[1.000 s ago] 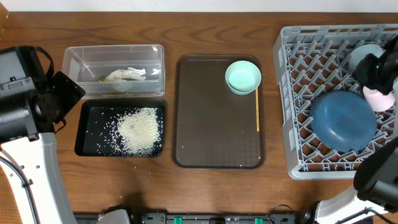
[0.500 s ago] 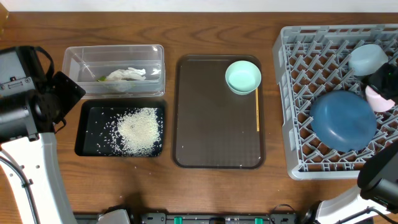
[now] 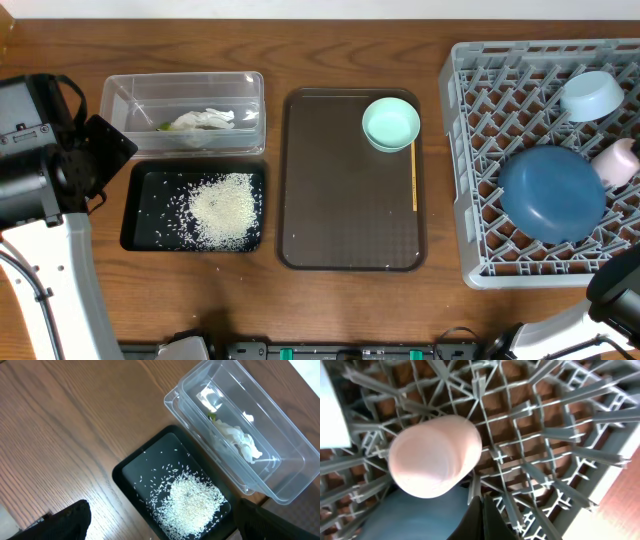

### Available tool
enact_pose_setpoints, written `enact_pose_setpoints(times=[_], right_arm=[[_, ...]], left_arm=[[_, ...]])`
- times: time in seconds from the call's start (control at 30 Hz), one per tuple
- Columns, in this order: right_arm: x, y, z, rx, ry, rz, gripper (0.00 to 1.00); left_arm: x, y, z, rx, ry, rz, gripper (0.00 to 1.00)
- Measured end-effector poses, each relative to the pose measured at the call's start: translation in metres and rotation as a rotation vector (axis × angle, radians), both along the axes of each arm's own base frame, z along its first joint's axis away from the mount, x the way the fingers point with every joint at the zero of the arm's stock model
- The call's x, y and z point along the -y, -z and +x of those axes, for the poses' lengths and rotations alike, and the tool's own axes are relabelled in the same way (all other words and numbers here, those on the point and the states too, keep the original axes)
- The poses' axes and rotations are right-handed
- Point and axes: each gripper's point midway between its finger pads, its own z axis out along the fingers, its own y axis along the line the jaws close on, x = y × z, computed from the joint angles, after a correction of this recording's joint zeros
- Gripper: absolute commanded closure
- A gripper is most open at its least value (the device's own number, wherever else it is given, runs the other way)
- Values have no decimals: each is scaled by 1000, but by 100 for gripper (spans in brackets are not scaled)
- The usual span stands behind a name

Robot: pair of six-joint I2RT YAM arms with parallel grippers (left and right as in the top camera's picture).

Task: Sort waste into correct bins and load items into the dishwasher rack

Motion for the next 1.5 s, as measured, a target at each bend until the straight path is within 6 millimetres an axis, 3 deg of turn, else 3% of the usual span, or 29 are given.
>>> enact_pose_setpoints(times=[0.13, 0.27, 0.37, 0.43, 0.53, 0.7, 0.83, 1.0, 1.13, 1.33, 1.5], right_arm=[[2, -26, 6, 41, -1, -11, 99], [-10, -45, 21, 119, -71, 34, 99], [-33, -57, 41, 203, -198, 102, 86], [-64, -66, 56, 275, -349, 172, 68], [-120, -85, 75, 375, -565, 263, 34], [-211, -118, 93, 468, -865, 293, 19], [-286, -127, 101, 477, -1073, 283, 2], [-368, -115, 110, 434, -1260, 219, 1], [-425, -81, 120, 345, -1314, 141, 1], [-473, -20, 132, 225, -1336, 59, 2], [-493, 29, 130, 118, -1344, 45, 21]], left_arm=[[0, 0, 0, 0, 0, 0, 7], [0, 0, 0, 0, 0, 0, 7], [0, 0, 0, 0, 0, 0, 7], [0, 0, 0, 0, 0, 0, 7], [0, 0, 0, 0, 0, 0, 7], [0, 0, 0, 0, 0, 0, 7], [0, 0, 0, 0, 0, 0, 7], [0, 0, 0, 0, 0, 0, 7], [0, 0, 0, 0, 0, 0, 7], [0, 0, 0, 0, 0, 0, 7], [0, 0, 0, 0, 0, 0, 7]])
